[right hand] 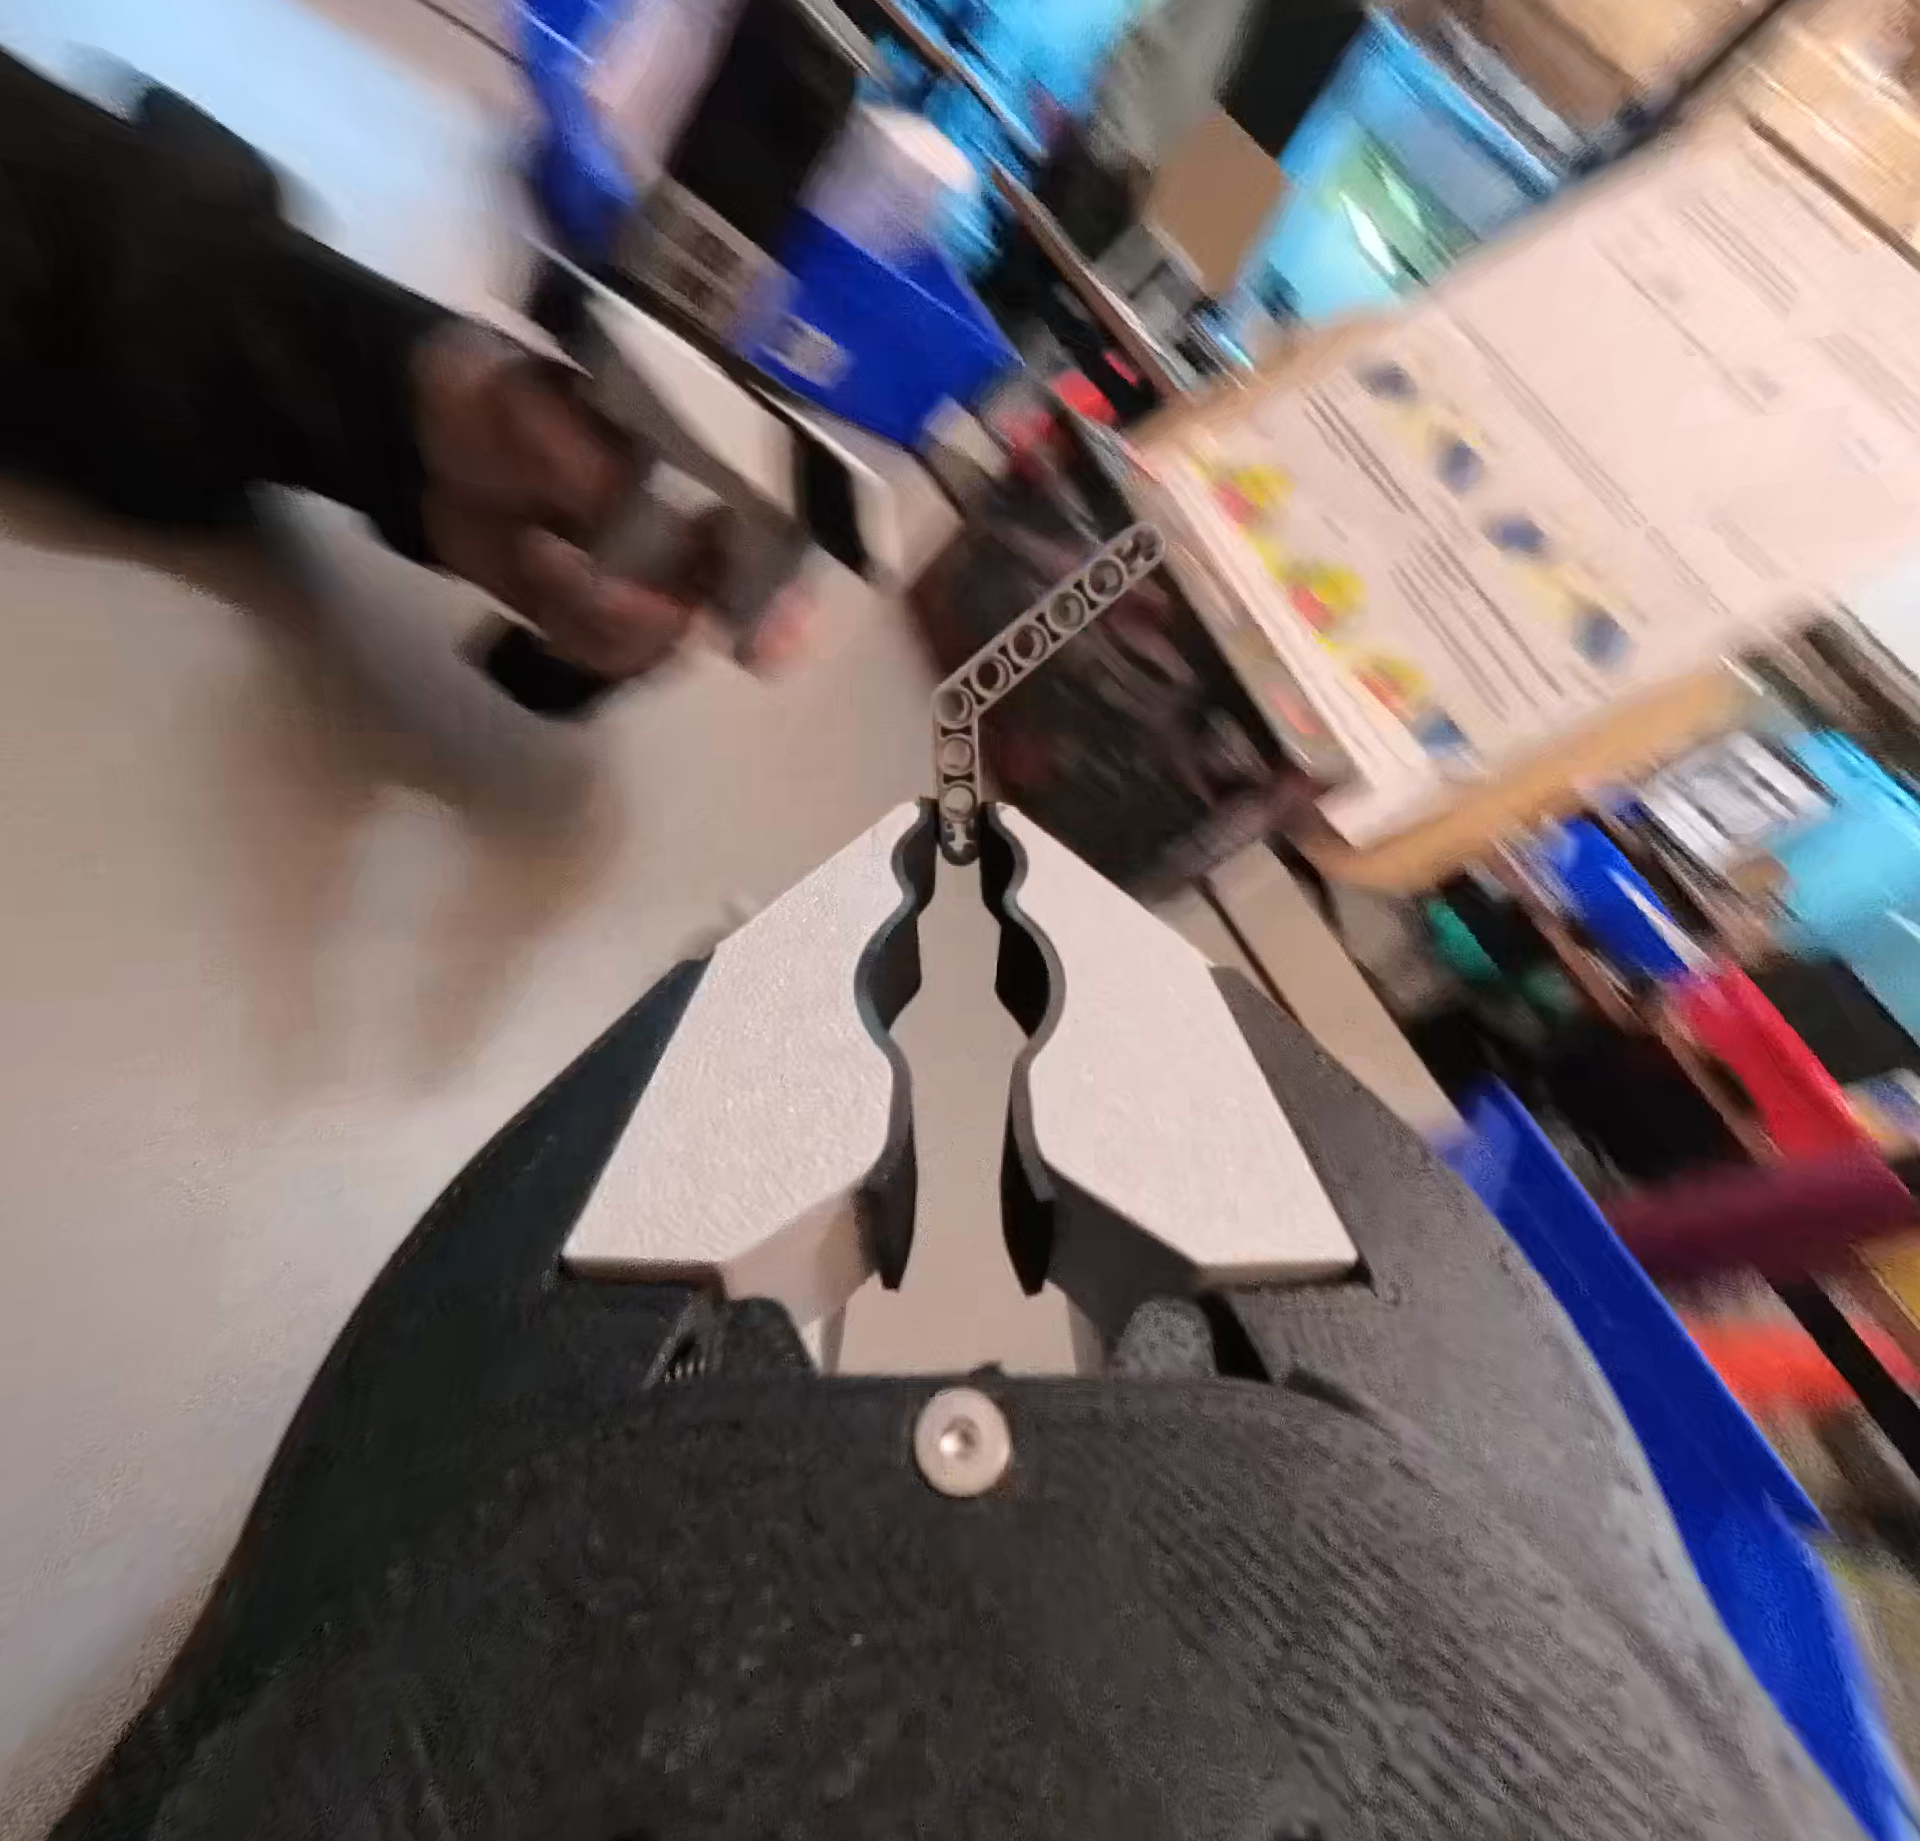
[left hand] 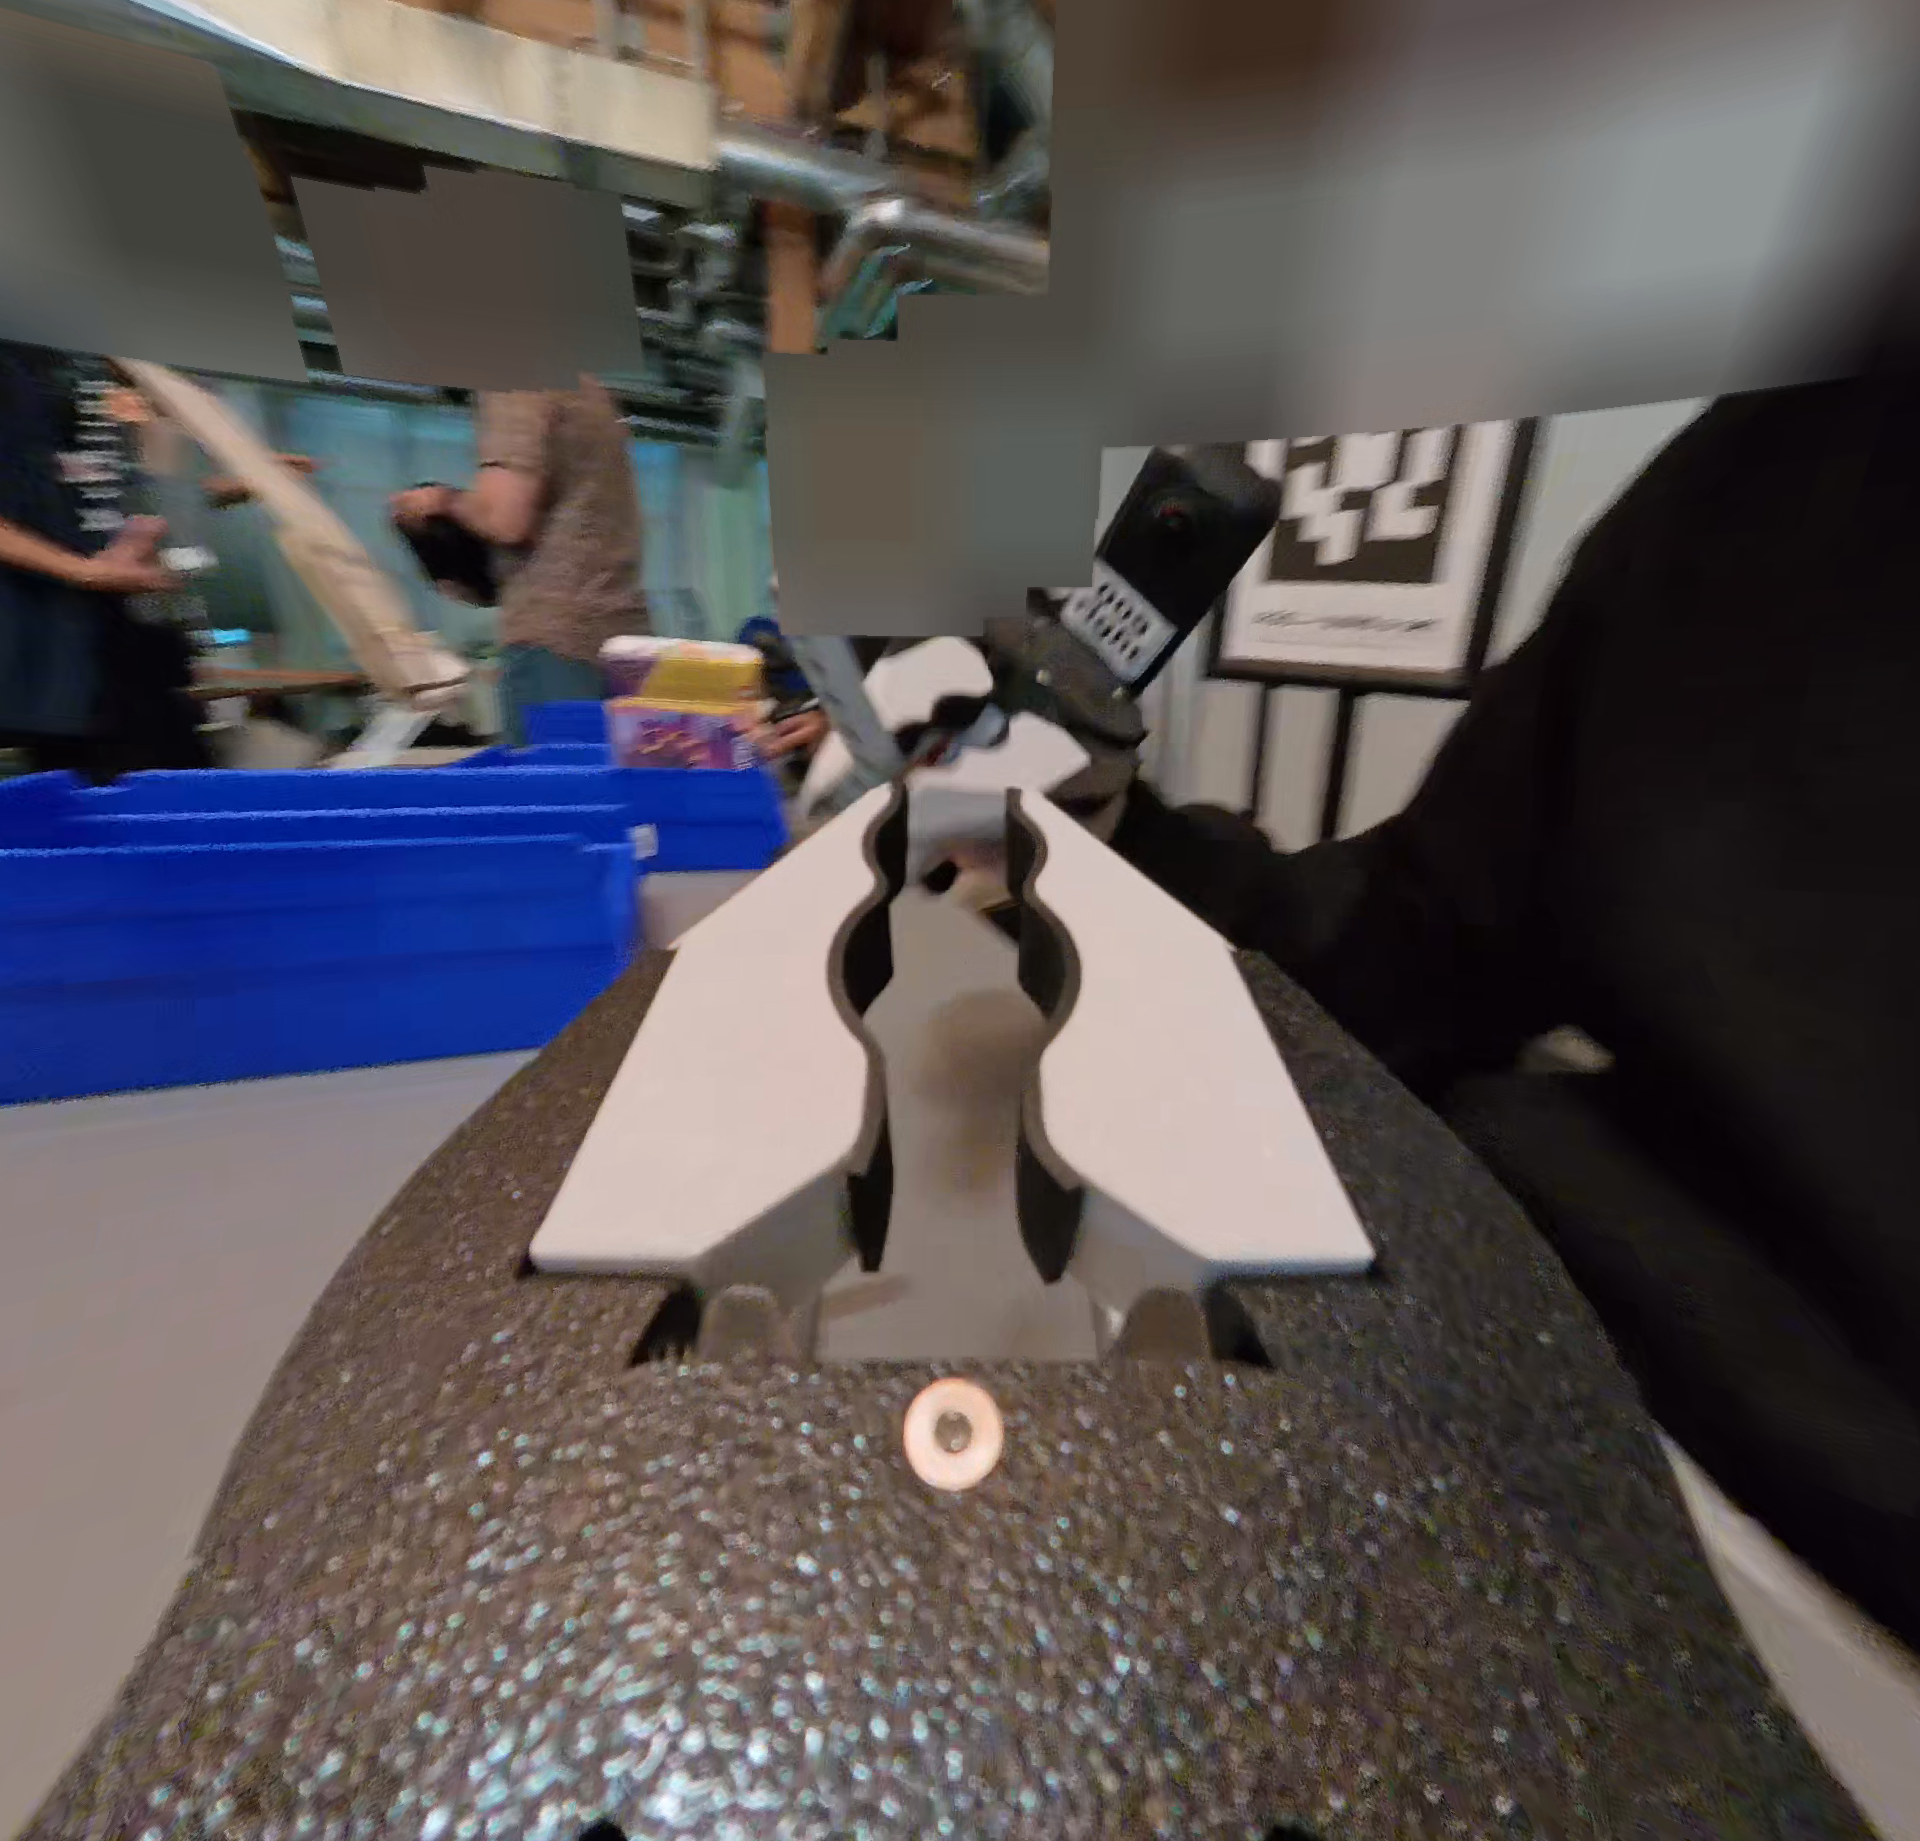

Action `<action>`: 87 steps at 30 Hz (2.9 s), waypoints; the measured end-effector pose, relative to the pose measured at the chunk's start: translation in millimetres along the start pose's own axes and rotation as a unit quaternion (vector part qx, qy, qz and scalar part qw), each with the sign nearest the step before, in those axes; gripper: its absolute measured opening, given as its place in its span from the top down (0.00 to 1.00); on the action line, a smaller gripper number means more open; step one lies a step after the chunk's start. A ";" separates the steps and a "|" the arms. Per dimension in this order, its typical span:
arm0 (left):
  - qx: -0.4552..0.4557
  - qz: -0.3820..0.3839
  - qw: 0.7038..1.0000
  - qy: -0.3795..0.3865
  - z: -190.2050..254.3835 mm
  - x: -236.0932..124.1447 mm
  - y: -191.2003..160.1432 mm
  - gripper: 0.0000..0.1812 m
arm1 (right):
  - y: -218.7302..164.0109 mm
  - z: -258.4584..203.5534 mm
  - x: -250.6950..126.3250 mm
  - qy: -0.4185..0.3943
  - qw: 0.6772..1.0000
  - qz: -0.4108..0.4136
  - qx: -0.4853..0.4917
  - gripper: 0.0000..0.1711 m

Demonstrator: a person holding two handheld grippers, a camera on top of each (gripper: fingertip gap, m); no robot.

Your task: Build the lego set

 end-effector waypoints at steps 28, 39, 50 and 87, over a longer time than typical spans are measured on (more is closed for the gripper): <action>0.189 -0.407 0.883 0.140 -40.9 -22.5 -94.1 0.83 | -59.5 -43.9 14.4 0.089 0.992 -0.088 -0.013 0.76; 0.089 -0.395 0.905 0.133 -56.3 -20.1 -90.9 0.78 | -60.0 -46.1 35.9 0.121 0.988 -0.042 0.090 0.82; 0.054 -0.427 0.900 0.066 -62.9 -17.6 -95.6 0.79 | -68.6 -47.2 40.0 0.116 0.990 -0.043 0.073 0.96; 0.176 -0.416 0.835 0.314 -37.0 -18.4 -91.7 0.92 | -75.1 -42.8 42.0 0.017 0.981 -0.106 0.164 0.96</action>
Point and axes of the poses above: each gripper's, where its closed fingertips meet, x out along the fingers, y out of its top, z = x × y across the jaws, the point moved 3 cm from there along -x, back along the fingers, and after that the axes turned 6 degrees about z, right-handed, at the moved point
